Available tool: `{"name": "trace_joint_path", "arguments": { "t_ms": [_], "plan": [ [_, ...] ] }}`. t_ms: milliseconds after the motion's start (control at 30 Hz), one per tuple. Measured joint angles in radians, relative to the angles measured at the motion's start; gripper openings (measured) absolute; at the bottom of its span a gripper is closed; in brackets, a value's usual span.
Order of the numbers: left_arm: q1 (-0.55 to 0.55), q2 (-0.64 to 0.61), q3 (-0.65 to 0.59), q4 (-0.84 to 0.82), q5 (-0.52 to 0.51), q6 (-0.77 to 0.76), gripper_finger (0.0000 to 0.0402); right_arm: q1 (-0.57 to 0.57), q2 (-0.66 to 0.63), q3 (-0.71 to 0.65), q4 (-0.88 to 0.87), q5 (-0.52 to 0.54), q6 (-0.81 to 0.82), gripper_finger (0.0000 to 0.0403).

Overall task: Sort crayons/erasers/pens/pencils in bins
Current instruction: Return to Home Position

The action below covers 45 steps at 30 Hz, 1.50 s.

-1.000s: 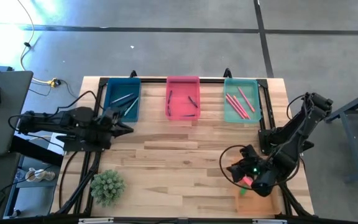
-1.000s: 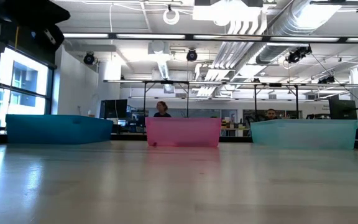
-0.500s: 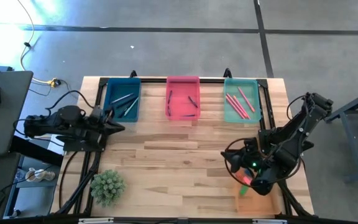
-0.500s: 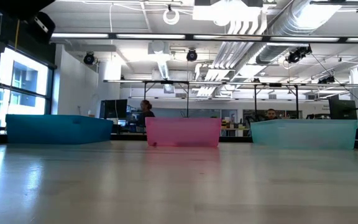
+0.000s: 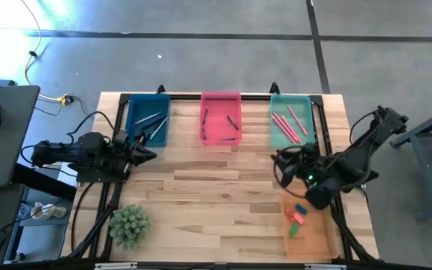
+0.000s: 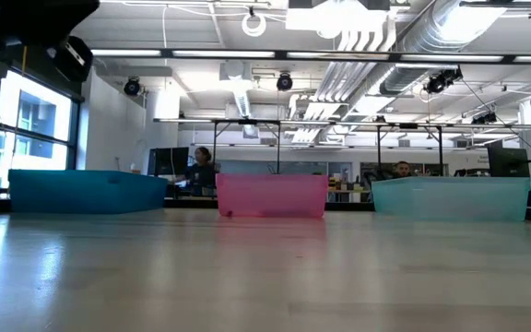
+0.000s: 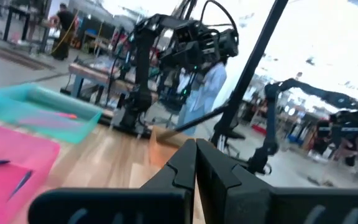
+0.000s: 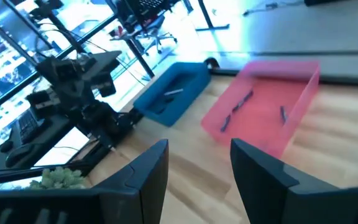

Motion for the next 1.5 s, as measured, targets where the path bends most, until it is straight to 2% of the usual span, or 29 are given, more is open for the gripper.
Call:
{"name": "trace_joint_path", "arguments": {
  "t_ms": [133,267,433,667,900,1067,1233,1367,1500],
  "plan": [
    [0.000,0.000,-0.080,0.105,-0.003,-0.002,0.0000,-0.008,-0.097,0.000,0.000,0.008,-0.143,0.0165],
    [0.005,0.000,-0.167,0.194,-0.011,-0.006,0.0000,-0.008,-0.198,0.000,-0.010,0.067,-0.292,0.0165],
    [0.030,0.009,-0.171,0.174,-0.003,-0.051,0.0000,-0.008,-0.329,0.000,-0.099,0.096,-0.404,0.0165],
    [0.044,0.009,-0.170,0.177,-0.004,-0.054,0.0000,-0.007,-0.496,-0.012,-0.313,0.122,-0.387,0.0165],
    [0.044,0.009,-0.170,0.168,-0.011,-0.054,0.0000,-0.007,-0.619,-0.208,-0.313,0.087,-0.264,0.0165],
    [0.044,0.009,-0.170,0.167,-0.021,-0.054,0.0000,-0.007,-0.685,-0.376,-0.149,0.076,-0.244,0.0165],
    [0.044,0.009,-0.170,0.167,-0.081,-0.054,0.0000,-0.007,-0.730,-0.542,0.091,0.081,-0.268,0.0165],
    [0.044,0.009,-0.170,0.163,-0.093,-0.054,0.0000,-0.008,-0.736,-0.650,0.310,0.087,-0.311,0.0165],
    [0.044,0.009,-0.170,0.163,-0.091,-0.054,0.0000,-0.008,-0.735,-0.748,0.607,0.077,-0.433,0.0165]
  ]
}}
